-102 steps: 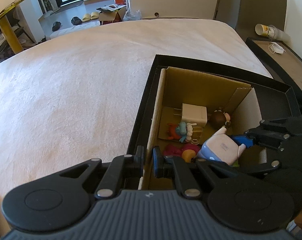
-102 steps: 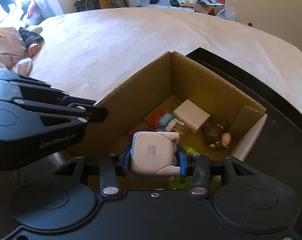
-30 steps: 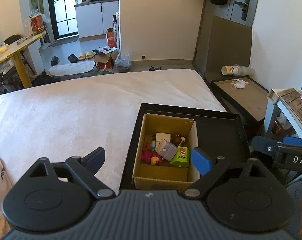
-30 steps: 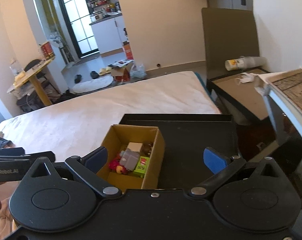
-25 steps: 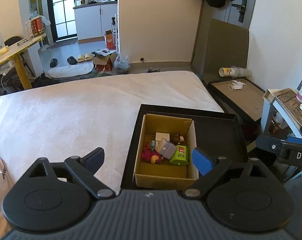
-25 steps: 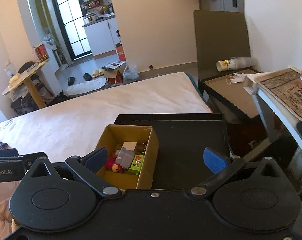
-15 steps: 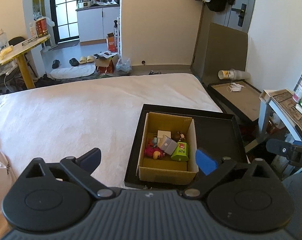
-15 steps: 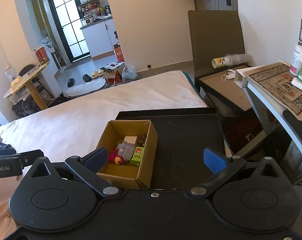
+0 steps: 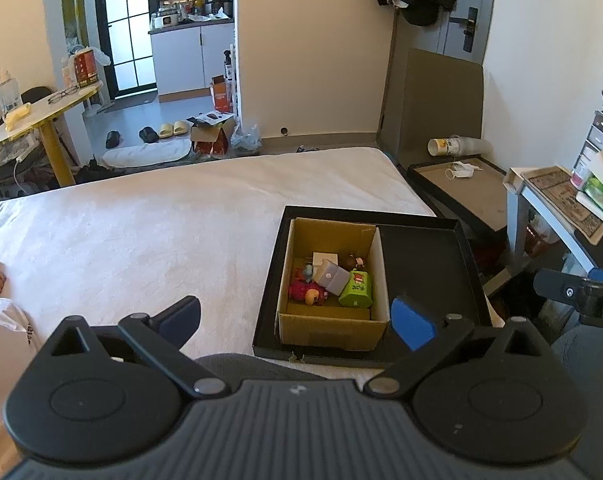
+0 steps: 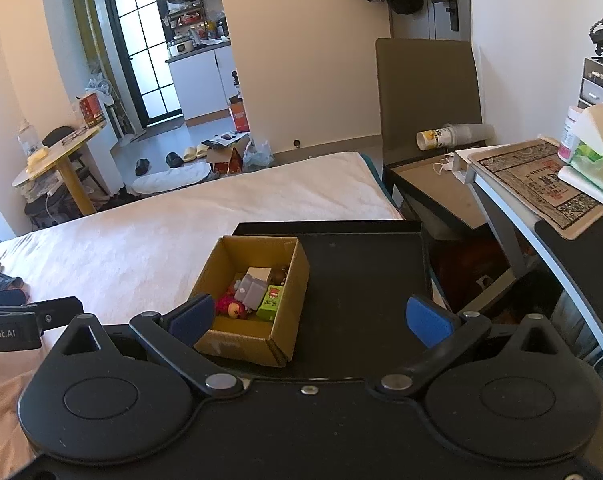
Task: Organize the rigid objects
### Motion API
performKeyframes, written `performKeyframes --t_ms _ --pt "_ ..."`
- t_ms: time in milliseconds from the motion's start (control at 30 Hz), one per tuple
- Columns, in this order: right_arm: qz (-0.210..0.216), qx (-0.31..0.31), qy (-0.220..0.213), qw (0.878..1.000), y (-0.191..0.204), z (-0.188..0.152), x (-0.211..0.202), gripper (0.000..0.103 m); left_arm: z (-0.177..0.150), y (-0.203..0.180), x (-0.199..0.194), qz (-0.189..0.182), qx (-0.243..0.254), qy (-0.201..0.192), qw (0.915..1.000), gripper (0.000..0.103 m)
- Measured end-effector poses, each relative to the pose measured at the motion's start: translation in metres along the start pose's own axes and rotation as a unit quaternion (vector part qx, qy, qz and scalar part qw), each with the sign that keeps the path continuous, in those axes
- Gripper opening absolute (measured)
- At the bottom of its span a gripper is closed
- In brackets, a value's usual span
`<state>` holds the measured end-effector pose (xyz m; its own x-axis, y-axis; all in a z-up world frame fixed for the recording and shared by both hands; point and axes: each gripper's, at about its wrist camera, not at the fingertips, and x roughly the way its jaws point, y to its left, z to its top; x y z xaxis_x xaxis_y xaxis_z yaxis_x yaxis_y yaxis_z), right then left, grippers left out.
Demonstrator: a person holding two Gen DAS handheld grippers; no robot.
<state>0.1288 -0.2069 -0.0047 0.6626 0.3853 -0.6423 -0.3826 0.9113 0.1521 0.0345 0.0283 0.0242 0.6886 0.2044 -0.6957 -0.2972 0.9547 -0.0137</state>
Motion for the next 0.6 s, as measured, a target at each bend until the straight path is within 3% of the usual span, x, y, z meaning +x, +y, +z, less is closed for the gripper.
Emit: performKeyframes --t_ms 600 --pt "-0.003 -0.017 0.000 1.000 0.006 -0.018 -0.012 0.103 -0.016 -0.007 -0.012 0.003 0.007 -0.006 1.0000 0.101"
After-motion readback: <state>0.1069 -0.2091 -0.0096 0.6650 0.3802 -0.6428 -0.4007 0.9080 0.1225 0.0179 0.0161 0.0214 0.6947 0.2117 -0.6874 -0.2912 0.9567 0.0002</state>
